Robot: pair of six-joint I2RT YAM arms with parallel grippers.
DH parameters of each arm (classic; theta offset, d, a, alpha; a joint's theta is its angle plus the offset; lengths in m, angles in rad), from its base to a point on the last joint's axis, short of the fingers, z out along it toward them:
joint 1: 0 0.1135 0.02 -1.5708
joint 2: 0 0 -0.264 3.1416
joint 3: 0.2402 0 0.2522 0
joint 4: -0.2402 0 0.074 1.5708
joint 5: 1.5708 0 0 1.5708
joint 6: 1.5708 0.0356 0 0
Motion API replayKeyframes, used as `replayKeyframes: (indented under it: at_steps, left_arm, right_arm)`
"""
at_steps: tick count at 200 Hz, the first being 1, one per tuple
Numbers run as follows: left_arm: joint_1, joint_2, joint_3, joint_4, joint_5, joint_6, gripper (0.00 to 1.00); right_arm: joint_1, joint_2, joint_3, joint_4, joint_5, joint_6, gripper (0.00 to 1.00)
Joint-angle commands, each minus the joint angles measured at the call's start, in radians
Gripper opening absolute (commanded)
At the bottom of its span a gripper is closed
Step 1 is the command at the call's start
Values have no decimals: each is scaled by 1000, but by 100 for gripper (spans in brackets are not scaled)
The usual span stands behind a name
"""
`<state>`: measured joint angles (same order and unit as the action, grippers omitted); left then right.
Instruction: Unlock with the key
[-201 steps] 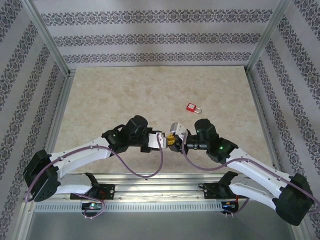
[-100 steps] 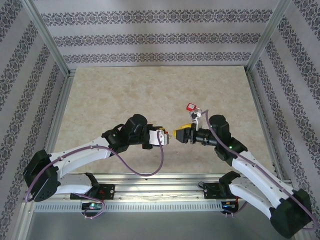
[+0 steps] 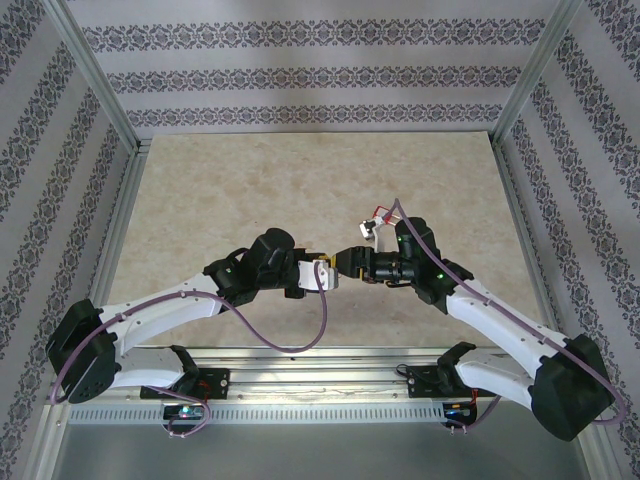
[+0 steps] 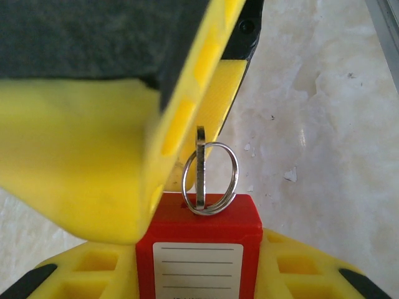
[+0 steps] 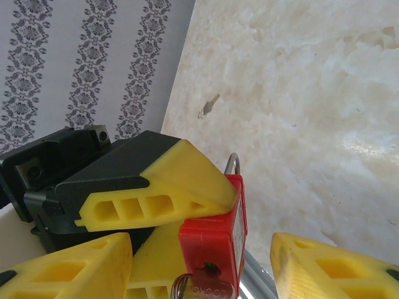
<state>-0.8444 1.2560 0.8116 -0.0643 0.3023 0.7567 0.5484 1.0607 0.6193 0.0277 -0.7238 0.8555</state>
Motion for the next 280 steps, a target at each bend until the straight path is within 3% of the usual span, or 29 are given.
replayKeyframes:
  at_steps: [1, 74, 147, 196, 232, 280]
  left_arm:
    - [-8, 4, 9, 34, 11, 29, 0]
    - [-8, -6, 19, -4, 21, 51, 0]
    - [-8, 14, 41, -34, 41, 33, 0]
    - [-8, 30, 53, -40, 38, 32, 0]
    - [-8, 36, 61, -52, 35, 33, 0]
    - [-9, 42, 66, -42, 40, 14, 0]
  right_arm:
    - [17, 21, 42, -20, -31, 24, 58]
    - [19, 73, 89, -110, -69, -33, 45]
    - [46, 59, 94, -157, -43, -65, 45]
    - [75, 77, 145, -218, 12, -80, 41]
    - [117, 105, 233, -413, 122, -162, 41]
    - [160, 116, 243, -386, 183, -109, 37]
